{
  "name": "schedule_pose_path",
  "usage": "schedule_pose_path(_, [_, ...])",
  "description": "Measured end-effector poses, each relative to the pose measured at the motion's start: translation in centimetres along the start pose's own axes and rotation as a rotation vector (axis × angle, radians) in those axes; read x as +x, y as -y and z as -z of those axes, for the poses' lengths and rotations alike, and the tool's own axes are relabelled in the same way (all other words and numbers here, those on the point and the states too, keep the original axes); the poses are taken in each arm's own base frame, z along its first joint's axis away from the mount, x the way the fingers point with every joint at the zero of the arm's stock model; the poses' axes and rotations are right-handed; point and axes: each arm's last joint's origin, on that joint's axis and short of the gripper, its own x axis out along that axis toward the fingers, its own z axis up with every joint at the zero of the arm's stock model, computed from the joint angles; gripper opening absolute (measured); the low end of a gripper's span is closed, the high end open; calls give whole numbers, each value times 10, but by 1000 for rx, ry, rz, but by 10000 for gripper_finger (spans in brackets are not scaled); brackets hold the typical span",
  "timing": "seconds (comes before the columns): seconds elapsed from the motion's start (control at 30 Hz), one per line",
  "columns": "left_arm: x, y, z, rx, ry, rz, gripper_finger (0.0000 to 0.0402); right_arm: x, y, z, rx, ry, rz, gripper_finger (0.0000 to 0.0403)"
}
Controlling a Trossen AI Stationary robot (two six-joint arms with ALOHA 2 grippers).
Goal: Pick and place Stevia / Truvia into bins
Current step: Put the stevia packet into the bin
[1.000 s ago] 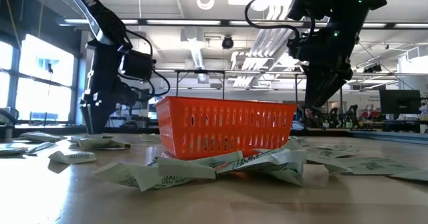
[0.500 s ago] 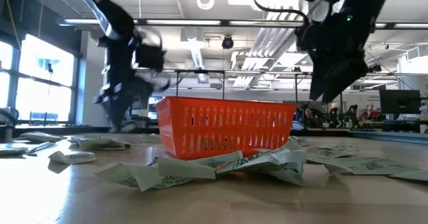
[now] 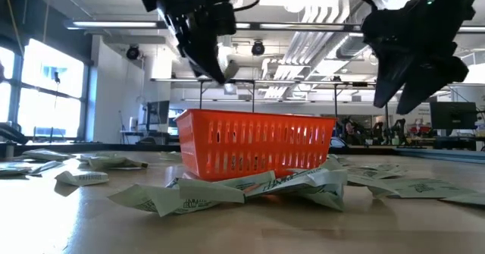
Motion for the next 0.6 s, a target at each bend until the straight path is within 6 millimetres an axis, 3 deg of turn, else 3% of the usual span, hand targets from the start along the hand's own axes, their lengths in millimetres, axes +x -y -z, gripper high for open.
schedule_pose_path(0.17, [36, 25, -4, 159, -50, 166, 22, -4, -3, 11, 15, -80, -33, 286])
schedule_pose_path(0.3, [63, 58, 1, 227, -82, 277, 24, -5, -1, 17, 9, -129, -18, 286])
schedule_pose_path(0.43, [80, 85, 6, 219, -108, 251, 30, -6, -1, 19, 19, -140, -17, 286])
schedule_pose_path(0.6, [85, 89, 4, 138, -79, 86, 72, -6, -1, 19, -46, -94, -8, 286])
